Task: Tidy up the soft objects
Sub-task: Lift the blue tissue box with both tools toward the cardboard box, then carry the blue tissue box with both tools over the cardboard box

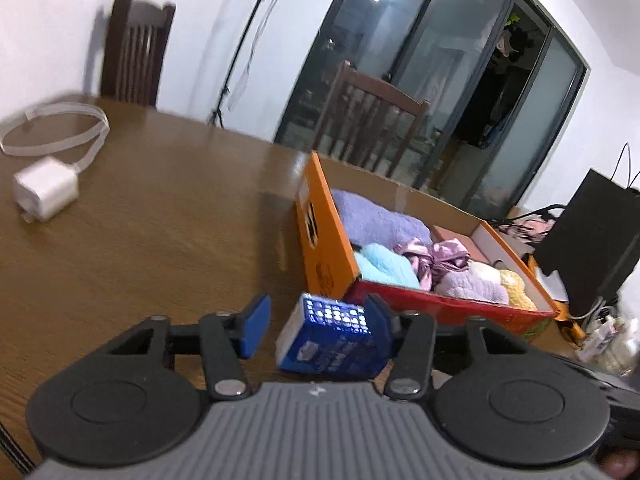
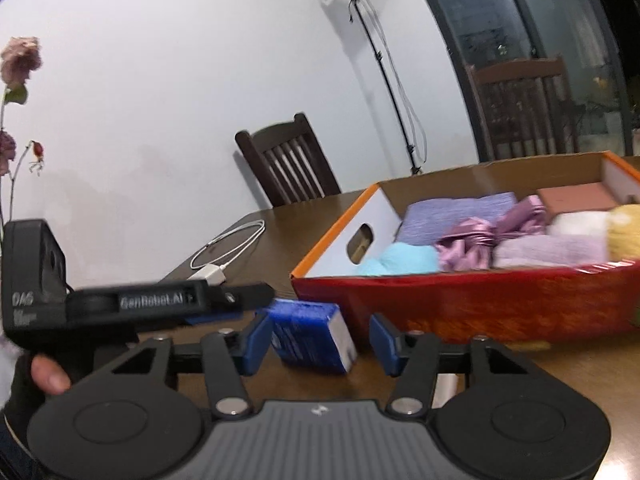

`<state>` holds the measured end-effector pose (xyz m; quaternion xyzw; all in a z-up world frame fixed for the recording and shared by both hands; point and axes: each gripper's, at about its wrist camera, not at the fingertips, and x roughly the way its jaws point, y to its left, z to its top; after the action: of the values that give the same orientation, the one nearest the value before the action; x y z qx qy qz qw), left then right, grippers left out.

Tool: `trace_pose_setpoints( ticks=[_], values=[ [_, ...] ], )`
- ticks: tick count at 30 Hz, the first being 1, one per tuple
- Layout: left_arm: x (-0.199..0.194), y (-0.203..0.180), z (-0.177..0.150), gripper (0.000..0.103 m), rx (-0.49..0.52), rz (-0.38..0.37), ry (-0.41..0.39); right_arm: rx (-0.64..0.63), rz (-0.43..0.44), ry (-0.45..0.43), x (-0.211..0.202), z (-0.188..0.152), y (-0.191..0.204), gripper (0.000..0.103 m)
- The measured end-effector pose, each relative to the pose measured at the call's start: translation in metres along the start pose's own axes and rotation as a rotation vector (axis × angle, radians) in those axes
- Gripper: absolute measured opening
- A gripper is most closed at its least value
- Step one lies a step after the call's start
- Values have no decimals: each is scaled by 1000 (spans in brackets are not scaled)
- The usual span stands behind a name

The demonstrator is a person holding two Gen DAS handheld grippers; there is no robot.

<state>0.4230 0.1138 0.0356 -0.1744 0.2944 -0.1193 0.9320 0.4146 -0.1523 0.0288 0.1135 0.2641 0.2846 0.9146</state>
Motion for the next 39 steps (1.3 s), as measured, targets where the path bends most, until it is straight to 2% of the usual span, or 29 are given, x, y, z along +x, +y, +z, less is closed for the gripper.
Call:
trace_pose_setpoints(
  ticks=[2,4,7,13,16,20,23,28,32,36,39],
  values=[
    [7,6,-2,39,-30,-33,26,15,12,28,18,3,-2,45],
    [9,13,-4,38,-70,-76,27,46,26,48,31,4,-6,42],
    [9,17,-8,37,-87,-97,15,72,35,58,43,1,-11,33],
    [-5,9,-6,36,-76,-128,-15,56,19,42,35,5,-6,32],
    [-36,-14,-5,36,-48,-180,-68,-13,10,-24,1,10,9,32],
    [-71,-53,-22,36,-15,-233,-54,-51,18,-60,-64,2,15,32],
    [-86,-80,-50,36,-33,-266,14,-6,3,-33,-107,-14,8,32],
    [-101,-100,-97,36,-127,-328,152,202,-12,63,-167,-53,-19,32],
    [-97,-105,-115,36,-151,-298,196,213,-10,113,-184,-65,-29,32],
    [-68,-105,-120,36,-145,-219,214,206,-39,119,-162,-72,-44,33],
    [-69,-104,-121,45,-120,-188,178,168,-92,94,-147,-72,-48,34]
  ],
)
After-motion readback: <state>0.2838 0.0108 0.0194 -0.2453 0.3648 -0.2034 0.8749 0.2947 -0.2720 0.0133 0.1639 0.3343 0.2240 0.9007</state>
